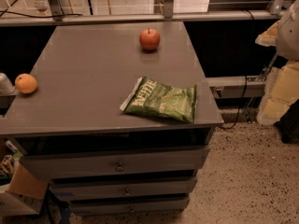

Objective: Pick apple

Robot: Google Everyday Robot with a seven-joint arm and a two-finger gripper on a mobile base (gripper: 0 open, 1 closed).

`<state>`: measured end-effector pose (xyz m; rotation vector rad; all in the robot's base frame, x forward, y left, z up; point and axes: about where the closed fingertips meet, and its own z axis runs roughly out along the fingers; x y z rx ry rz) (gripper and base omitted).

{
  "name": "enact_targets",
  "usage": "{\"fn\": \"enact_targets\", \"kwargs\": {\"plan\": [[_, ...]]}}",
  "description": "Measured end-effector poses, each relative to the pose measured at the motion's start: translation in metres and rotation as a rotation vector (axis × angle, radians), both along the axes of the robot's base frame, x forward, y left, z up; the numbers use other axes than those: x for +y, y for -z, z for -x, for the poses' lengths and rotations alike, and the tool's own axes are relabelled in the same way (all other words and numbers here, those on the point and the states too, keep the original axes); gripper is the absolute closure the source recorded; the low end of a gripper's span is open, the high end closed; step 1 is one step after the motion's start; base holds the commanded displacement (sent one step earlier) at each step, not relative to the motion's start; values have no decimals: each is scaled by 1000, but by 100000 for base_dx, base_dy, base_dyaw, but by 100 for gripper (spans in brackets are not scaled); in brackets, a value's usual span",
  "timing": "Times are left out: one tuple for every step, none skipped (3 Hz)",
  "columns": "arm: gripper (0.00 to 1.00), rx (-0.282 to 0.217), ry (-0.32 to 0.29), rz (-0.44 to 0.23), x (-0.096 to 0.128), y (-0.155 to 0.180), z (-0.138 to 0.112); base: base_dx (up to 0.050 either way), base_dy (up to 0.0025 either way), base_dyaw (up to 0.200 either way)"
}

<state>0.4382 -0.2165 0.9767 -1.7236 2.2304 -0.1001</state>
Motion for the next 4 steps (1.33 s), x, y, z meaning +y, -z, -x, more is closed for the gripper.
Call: {"fn": "enact_targets", "kwargs": {"plan": [[0,-1,0,0,0,0,0,9900,0,1],[0,-1,0,0,0,0,0,0,0,0],[0,-7,12,-47,2,8,-6,0,0,0],[0,-13,40,-138,5,22,-24,0,0,0]]}}
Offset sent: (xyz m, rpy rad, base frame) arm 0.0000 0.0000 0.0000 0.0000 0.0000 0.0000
